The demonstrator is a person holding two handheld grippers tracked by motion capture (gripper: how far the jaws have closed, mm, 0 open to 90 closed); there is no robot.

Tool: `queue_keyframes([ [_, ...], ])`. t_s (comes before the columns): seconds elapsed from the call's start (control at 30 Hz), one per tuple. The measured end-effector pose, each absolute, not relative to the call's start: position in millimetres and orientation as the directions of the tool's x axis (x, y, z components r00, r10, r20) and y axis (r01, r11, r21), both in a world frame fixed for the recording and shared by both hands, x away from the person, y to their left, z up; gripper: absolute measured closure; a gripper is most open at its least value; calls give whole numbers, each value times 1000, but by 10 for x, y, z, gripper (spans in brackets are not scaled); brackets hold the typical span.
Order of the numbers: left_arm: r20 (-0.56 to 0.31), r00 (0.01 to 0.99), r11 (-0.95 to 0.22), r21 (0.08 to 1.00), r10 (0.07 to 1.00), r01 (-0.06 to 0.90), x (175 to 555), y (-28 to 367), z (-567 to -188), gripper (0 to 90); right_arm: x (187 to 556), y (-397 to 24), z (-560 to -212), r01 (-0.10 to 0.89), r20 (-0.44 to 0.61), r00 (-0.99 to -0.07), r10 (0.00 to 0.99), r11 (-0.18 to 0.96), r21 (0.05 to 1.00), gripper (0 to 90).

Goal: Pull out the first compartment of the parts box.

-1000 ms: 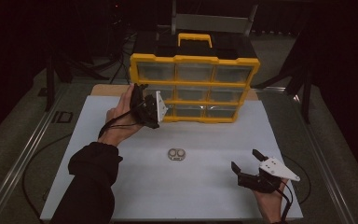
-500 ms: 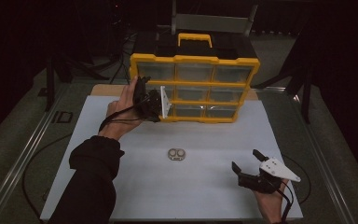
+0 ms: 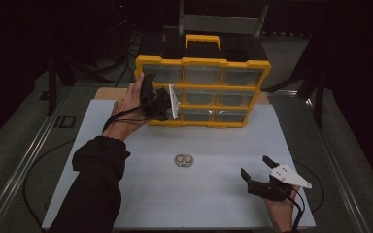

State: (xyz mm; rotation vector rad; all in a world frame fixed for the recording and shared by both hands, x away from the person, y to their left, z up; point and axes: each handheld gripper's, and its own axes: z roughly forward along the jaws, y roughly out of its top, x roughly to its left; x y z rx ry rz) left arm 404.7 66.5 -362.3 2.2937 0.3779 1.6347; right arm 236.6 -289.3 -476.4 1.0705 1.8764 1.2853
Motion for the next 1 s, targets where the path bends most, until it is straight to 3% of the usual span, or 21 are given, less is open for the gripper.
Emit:
queue_keyframes([
  [0.37, 929, 218, -954, 295, 297, 43, 4107, 606, -3550, 3, 2374, -2867, -4797, 290, -39, -481, 876, 201, 936, 91],
  [0.57, 941, 166, -956, 291, 294, 41, 4126, 593, -3520, 15, 2375, -2843, -4799, 286, -41, -487, 872, 204, 936, 91],
  [1.0, 980, 45, -981, 194, 194, 19, 4179, 582, -3458, 206, 2377, -2826, -4809, 288, -40, -493, 869, 207, 935, 91],
])
